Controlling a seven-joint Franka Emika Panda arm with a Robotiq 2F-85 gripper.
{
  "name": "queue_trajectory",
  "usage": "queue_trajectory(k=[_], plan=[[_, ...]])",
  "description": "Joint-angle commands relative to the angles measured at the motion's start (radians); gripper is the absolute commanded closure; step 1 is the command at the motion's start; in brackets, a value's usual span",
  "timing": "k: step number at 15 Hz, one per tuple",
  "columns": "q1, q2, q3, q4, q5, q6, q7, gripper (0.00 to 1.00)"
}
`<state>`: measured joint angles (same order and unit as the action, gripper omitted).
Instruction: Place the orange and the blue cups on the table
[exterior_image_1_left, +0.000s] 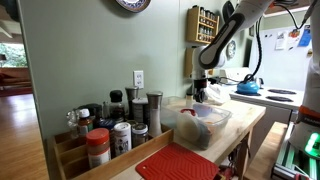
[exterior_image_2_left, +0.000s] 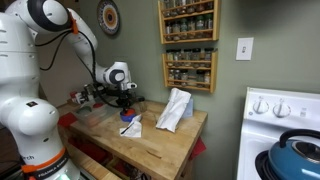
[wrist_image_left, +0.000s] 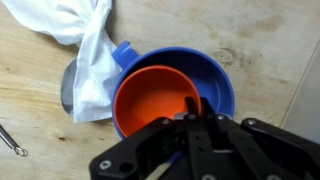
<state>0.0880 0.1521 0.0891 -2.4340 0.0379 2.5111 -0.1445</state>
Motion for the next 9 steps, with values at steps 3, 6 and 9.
queue_trajectory(k=[3, 6, 9], plan=[[-0.021, -0.029, 0.013, 0.008, 0.056, -0.024, -0.046, 0.99], [-0.031, -0.119, 0.005, -0.006, 0.065, -0.075, -0.073, 0.99], [-0.037, -0.224, -0.008, -0.019, 0.089, -0.236, -0.134, 0.99]])
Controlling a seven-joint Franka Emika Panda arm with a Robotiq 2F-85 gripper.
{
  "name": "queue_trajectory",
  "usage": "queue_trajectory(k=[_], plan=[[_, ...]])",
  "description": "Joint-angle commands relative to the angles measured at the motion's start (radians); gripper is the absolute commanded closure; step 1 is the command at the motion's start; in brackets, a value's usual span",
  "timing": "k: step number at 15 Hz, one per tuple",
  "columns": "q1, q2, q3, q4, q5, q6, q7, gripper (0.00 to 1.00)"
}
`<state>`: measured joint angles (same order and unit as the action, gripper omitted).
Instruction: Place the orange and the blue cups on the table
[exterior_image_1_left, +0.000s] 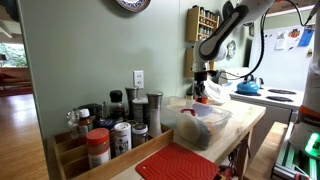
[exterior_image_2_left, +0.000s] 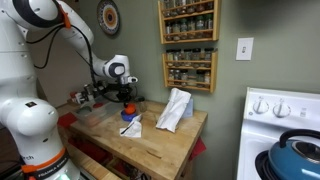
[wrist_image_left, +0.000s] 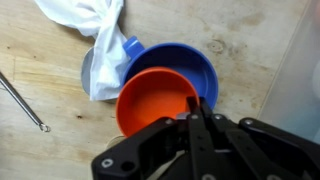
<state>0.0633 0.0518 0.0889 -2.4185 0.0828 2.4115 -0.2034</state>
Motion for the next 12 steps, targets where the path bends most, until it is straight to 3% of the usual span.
queue_trajectory(k=[1, 6, 12], plan=[[-0.012, -0.157, -0.015, -0.044, 0.051, -0.183, -0.099, 0.99], [0.01, -0.238, -0.043, -0.07, 0.086, -0.393, -0.197, 0.99], [0.03, -0.184, -0.036, -0.119, 0.111, -0.39, -0.219, 0.99]])
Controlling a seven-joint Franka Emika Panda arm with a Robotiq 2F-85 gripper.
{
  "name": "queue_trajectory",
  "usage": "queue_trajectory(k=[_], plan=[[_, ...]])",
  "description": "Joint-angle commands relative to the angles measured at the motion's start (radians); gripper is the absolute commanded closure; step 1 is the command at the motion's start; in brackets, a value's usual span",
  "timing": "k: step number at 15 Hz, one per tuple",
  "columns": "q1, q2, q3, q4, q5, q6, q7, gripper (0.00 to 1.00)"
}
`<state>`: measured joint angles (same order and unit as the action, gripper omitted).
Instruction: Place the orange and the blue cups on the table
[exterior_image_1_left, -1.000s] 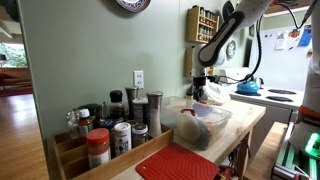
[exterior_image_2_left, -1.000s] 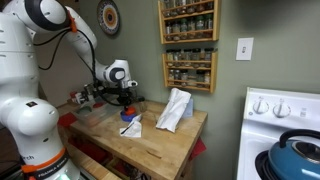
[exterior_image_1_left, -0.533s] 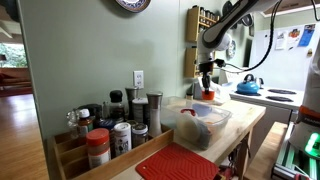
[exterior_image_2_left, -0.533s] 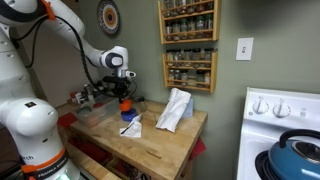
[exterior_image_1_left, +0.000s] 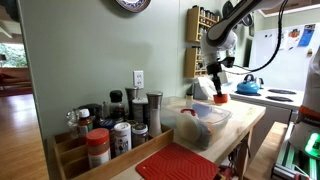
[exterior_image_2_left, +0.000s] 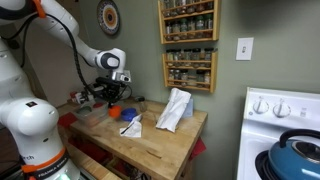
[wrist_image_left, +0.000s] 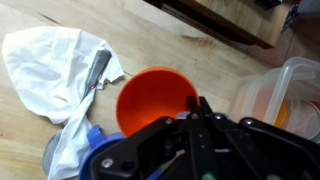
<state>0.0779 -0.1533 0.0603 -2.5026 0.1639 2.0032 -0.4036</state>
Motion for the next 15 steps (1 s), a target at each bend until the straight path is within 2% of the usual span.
queue_trajectory(k=[1, 4, 8, 12, 13, 14, 15], plan=[[0.017, 0.034, -0.007, -0.043, 0.038, 0.038, -0.014, 0.99], [0.016, 0.072, -0.001, -0.054, 0.048, 0.1, 0.007, 0.99], [0.015, 0.128, 0.007, -0.071, 0.043, 0.265, 0.042, 0.99], [0.011, 0.169, 0.013, -0.073, 0.031, 0.32, 0.065, 0.99], [0.009, 0.171, 0.014, -0.073, 0.024, 0.321, 0.079, 0.71], [0.008, 0.166, 0.013, -0.071, 0.03, 0.307, 0.068, 0.71], [0.004, 0.144, 0.011, -0.071, 0.033, 0.284, 0.051, 0.64]])
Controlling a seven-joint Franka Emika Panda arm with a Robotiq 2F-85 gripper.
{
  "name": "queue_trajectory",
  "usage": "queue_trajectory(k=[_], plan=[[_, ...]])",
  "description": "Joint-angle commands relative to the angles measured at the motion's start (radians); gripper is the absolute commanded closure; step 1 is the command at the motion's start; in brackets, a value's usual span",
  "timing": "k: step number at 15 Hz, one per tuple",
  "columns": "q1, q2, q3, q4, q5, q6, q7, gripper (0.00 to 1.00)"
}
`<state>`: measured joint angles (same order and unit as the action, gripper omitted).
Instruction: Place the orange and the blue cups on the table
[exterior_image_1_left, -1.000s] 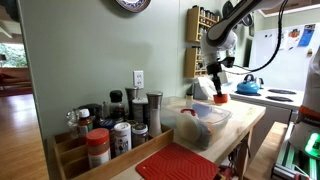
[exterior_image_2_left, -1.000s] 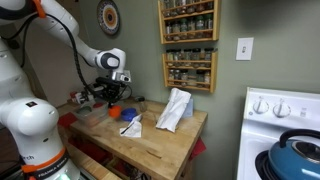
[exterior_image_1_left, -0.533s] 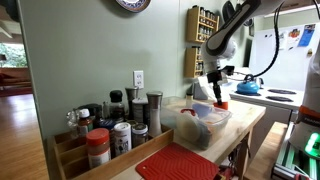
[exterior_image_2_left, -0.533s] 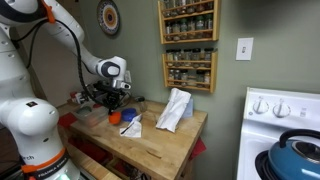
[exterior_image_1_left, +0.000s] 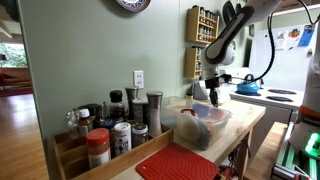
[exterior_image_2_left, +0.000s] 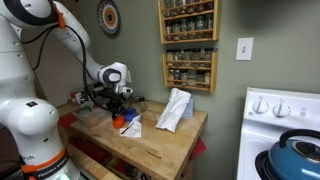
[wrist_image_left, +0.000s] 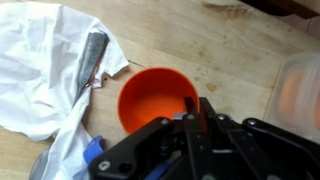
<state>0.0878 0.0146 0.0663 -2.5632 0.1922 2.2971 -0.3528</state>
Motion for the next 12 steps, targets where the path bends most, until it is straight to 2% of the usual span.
queue_trajectory(k=[1, 6, 8, 9, 12], plan=[[-0.008, -0.05, 0.002, -0.012, -0.009, -0.024, 0.005, 0.57], [-0.016, -0.211, -0.013, -0.002, -0.047, -0.095, 0.033, 0.2], [-0.028, -0.26, -0.015, 0.03, -0.067, -0.136, 0.173, 0.05], [-0.035, -0.283, -0.013, 0.04, -0.082, -0.137, 0.23, 0.0], [-0.047, -0.332, -0.007, 0.075, -0.12, -0.156, 0.337, 0.0]])
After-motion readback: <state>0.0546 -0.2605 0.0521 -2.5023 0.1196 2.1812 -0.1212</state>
